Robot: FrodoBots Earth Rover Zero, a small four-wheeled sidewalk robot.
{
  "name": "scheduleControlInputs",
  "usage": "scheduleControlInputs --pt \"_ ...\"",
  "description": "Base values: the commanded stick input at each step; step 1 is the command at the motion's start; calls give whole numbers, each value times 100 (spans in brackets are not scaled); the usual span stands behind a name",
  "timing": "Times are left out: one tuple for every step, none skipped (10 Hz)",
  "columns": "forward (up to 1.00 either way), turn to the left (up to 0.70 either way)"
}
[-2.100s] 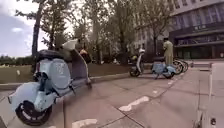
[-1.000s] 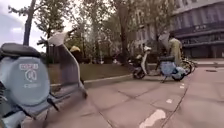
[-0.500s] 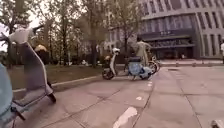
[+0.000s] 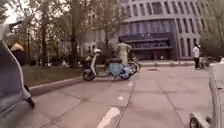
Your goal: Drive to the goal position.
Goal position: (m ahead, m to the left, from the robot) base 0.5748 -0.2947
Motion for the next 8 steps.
scheduleControlInputs --pt "0 -70" --pt "0 -70" --pt "0 -70" --pt "0 -70" --pt "0 -70" --pt "0 -70" --pt "0 -70" --pt "0 -70"
